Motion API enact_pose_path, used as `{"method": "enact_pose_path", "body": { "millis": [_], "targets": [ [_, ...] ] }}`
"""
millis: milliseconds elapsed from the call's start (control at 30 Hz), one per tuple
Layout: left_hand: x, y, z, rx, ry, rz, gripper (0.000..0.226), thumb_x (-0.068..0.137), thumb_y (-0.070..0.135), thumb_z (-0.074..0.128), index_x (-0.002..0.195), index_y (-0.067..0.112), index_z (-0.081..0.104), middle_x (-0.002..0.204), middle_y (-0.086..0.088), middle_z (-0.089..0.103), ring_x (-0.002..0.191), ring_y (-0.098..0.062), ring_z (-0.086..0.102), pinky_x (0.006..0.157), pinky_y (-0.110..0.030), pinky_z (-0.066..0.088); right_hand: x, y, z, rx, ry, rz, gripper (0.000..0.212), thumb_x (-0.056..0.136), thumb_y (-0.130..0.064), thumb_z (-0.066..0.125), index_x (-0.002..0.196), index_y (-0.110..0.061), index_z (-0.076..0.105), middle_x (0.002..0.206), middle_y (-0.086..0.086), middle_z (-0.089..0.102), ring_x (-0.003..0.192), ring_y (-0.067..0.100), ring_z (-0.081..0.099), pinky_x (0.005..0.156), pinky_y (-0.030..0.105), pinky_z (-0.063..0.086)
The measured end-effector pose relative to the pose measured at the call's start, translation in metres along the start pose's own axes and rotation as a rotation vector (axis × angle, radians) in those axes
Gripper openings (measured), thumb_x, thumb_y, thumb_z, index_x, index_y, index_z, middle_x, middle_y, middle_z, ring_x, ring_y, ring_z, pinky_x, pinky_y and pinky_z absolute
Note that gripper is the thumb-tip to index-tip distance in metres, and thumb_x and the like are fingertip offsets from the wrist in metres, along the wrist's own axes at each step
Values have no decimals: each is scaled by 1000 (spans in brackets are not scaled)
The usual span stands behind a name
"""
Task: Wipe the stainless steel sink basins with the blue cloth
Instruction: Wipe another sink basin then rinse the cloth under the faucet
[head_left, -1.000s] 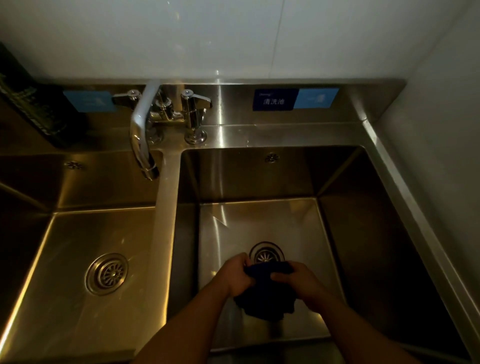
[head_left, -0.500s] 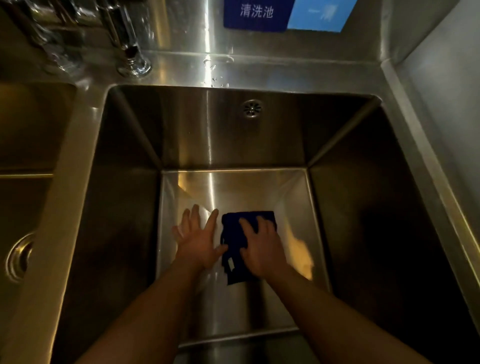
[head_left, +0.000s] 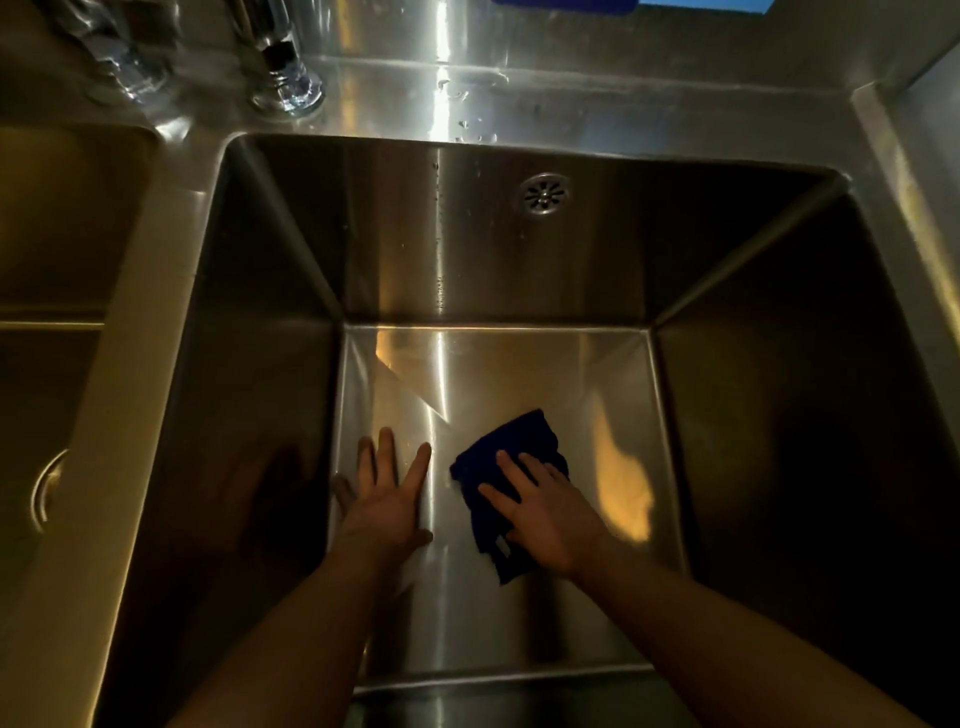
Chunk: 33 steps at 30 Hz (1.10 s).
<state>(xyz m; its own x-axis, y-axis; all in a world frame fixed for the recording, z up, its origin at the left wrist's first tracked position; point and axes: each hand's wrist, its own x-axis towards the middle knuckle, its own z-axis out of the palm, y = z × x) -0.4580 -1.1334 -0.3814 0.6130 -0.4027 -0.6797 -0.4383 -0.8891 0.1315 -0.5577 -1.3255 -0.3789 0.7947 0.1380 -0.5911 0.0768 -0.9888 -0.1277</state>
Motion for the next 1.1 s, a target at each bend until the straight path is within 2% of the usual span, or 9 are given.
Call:
{"method": "enact_pose_path", "body": {
  "millis": [100,200,433,500,600,733,833,900,1100],
  "targets": [
    [-1,1,-2,0,-6,-1,107,82,45,68,148,39,-16,152,-14,-34,139,-38,-31,110,-67,4,-1,-8,-6,77,60,33,56,95,-27,49,147,-14,32,157,15,20,137,33,27,106,42,32],
    [-1,3,-2,6,-4,-9,107,82,43,67,148,39,-17,152,-14,-35,139,-39,-31,111,-67,3,0,-16,-10,154,119,127,55,91,-27,52,143,-16,39,151,9,29,127,28,36,86,37,45],
    [1,4,1,14,3,-12,106,83,43,66,148,39,-18,151,-14,-36,138,-40,-32,112,-67,4,16,-44,-21,331,64,442,61,91,-33,58,144,-14,35,147,8,29,127,26,37,85,38,48],
    [0,4,1,5,4,-11,106,83,43,66,148,39,-17,151,-14,-36,138,-39,-33,112,-67,3,17,-44,-24,308,51,422,55,92,-33,56,141,-13,40,146,9,30,127,27,36,84,38,48],
    [-2,2,0,-4,25,-2,102,83,47,64,148,39,-15,152,-13,-34,139,-37,-31,111,-66,2,11,-30,-30,161,37,241,41,93,-31,54,129,-11,54,141,8,37,122,27,39,76,35,43],
    [-8,8,-3,-69,239,0,80,90,49,46,152,32,-1,159,-11,-13,145,-32,-14,116,-58,4,7,-8,-33,-64,-17,-2,31,94,-18,51,122,-13,62,140,7,41,119,27,42,79,36,42],
    [-11,14,-8,-223,499,-71,63,93,34,46,149,17,21,154,-16,18,142,-32,15,115,-47,21,6,-12,-26,7,18,70,30,91,-15,54,120,-14,62,135,5,45,117,26,43,76,33,38],
    [-10,13,-11,-396,596,-126,54,94,24,48,144,12,31,147,-16,31,135,-31,28,110,-43,30,8,-18,-20,111,73,142,30,91,-16,54,119,-16,62,132,3,49,118,23,44,77,32,38],
    [-11,10,-15,-690,648,-158,44,98,26,42,140,11,39,138,-12,43,126,-27,42,105,-43,38,9,-22,-27,557,151,339,27,94,-13,46,115,-13,64,119,4,59,108,20,53,75,29,44]
  ]
}}
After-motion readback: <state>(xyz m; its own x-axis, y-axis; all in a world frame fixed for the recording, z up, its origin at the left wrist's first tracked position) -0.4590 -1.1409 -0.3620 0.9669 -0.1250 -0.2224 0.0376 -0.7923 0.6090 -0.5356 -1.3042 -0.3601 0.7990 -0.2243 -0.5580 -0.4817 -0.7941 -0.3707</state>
